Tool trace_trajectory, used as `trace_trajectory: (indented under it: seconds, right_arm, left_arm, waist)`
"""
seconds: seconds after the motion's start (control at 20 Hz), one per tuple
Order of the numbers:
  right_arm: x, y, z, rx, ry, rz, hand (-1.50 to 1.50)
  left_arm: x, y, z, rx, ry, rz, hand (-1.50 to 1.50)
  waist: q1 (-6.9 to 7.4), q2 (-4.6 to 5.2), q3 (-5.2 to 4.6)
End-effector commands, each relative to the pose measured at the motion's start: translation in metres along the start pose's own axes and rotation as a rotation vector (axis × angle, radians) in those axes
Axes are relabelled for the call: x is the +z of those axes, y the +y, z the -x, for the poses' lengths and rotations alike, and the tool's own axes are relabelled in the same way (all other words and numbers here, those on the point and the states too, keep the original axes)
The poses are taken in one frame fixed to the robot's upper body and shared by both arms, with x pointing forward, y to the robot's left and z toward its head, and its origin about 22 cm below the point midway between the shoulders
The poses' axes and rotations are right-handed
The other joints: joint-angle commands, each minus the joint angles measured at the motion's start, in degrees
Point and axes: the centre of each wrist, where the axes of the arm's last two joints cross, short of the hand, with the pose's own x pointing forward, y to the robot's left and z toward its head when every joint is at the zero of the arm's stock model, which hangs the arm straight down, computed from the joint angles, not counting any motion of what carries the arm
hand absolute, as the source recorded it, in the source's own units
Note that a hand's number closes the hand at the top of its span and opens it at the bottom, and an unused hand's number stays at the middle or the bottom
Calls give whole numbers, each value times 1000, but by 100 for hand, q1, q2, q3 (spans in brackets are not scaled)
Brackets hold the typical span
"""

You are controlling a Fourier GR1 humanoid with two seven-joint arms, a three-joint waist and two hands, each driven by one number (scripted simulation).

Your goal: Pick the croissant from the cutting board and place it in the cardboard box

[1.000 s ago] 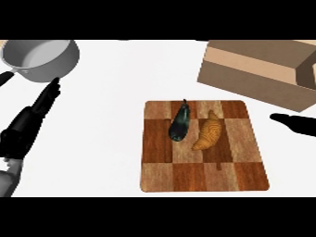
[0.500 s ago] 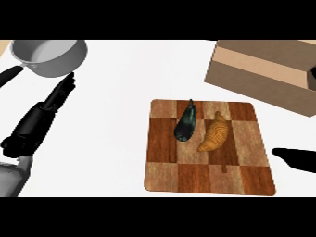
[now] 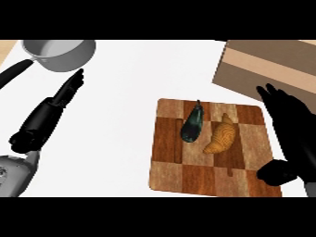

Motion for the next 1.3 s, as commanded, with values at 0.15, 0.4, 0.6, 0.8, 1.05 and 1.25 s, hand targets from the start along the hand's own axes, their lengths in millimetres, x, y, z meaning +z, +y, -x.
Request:
trace_trajectory:
  seconds: [0.15, 0.4, 0.6, 0.8, 1.05, 1.25]
  right_arm:
    - [-18, 9, -58, 193, 116, -168, -150]
    - [-40, 23, -89, 222, 180, -234, -150]
    - [-42, 35, -113, 210, 216, -269, -150]
    - [-53, 45, -126, 209, 239, -312, -150]
    - [-61, 50, -133, 275, 285, -272, -150]
    - [-63, 57, -135, 258, 299, -259, -150]
  left_arm:
    - [-3, -8, 4, 9, -4, 10, 0]
    - [-5, 1, 9, 4, 4, 3, 0]
    - [-6, -12, 5, -5, 8, 1, 0]
    - [-3, 14, 2, 7, 20, -6, 0]
    - [-7, 8, 3, 7, 13, -13, 0]
    - [-1, 3, 0, 11, 5, -32, 0]
  waist:
    - [40, -5, 0]
    - [12, 3, -3]
    - [-73, -36, 9]
    - [-78, -37, 17]
    - [-160, -37, 16]
    - [-156, -45, 24]
